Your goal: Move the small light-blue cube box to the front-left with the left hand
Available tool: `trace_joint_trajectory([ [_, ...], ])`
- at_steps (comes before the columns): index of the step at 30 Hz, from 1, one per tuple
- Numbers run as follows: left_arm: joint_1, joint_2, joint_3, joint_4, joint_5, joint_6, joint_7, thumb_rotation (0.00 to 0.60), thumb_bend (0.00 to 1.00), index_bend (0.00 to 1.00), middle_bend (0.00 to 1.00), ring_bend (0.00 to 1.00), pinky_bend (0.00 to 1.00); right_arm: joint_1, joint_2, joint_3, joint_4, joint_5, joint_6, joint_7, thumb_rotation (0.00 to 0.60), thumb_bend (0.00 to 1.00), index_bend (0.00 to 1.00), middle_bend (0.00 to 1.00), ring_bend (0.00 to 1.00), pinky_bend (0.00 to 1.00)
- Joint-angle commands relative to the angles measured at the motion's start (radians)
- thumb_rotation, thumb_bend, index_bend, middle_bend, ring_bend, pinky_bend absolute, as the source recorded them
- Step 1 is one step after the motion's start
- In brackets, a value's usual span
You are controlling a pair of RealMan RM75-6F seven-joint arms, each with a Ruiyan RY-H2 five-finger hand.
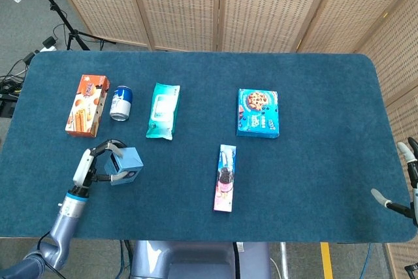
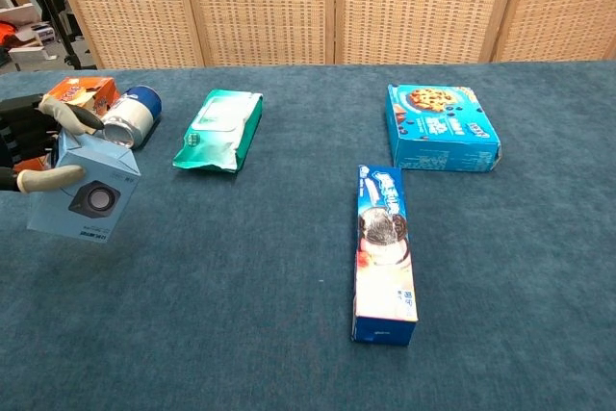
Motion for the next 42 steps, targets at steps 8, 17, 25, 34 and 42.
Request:
trace_joint_trajectory([
  [8,0.004,-0.082,0.003,0.118,-0.025,-0.014,-0.041,0.600,0.10,0.55,0.44,0.42,0.49,0.000,0.000,0.001,0.001,0.002,-0.001,0.003,0.600,0.00,0.00,0.00,0.00,0.00],
  [17,0.006,-0.115,0.012,0.175,-0.035,-0.048,-0.026,0.600,0.07,0.54,0.33,0.35,0.47,0.000,0.001,0.003,0.006,0.009,-0.005,0.011,0.600,0.00,0.00,0.00,0.00,0.00],
  [25,0.017,-0.087,0.050,0.156,-0.002,-0.019,0.027,0.600,0.03,0.27,0.00,0.00,0.17,-0.002,0.003,0.004,0.005,0.007,0.000,0.016,0.600,0.00,0.00,0.00,0.00,0.00],
  [34,0.051,-0.024,0.069,0.069,0.007,0.025,0.078,0.600,0.02,0.21,0.00,0.00,0.12,-0.004,0.005,0.005,0.005,0.006,0.006,0.023,0.600,0.00,0.00,0.00,0.00,0.00],
  [42,0.096,0.027,0.077,0.013,-0.007,0.045,0.101,0.600,0.02,0.16,0.00,0.00,0.10,-0.008,0.007,0.004,0.001,0.001,0.013,0.026,0.600,0.00,0.00,0.00,0.00,0.00],
])
